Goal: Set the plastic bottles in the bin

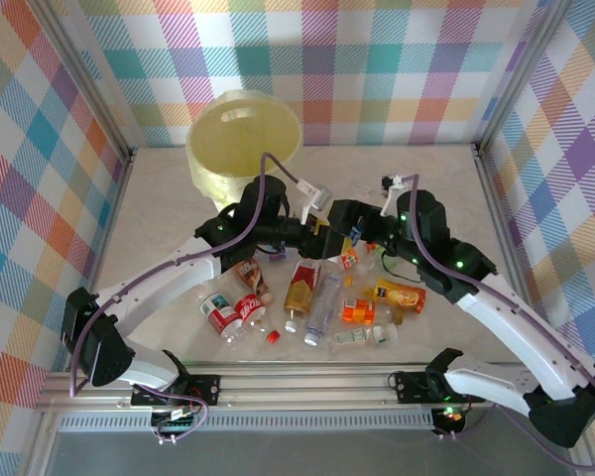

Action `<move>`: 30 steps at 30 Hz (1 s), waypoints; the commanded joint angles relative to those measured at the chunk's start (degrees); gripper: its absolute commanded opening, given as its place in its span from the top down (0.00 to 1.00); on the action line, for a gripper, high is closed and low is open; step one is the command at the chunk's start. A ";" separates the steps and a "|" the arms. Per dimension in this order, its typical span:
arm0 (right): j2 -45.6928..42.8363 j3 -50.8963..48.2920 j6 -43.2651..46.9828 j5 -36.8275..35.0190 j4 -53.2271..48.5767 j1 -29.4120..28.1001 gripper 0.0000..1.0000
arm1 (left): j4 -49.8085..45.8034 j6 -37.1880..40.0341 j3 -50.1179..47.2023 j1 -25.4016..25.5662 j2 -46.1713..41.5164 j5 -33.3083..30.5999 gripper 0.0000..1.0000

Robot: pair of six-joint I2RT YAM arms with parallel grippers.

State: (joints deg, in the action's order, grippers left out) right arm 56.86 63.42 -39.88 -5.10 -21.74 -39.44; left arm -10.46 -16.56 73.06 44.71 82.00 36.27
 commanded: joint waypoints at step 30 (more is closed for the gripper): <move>-12.61 6.66 26.60 13.40 -16.15 0.48 0.00 | -36.57 14.90 37.85 -8.08 8.25 -30.45 0.45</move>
State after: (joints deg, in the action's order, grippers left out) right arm 44.88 69.87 -14.90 9.04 -37.21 -39.33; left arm -42.87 -4.29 106.78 39.20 88.73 9.61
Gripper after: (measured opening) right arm 0.996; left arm 0.555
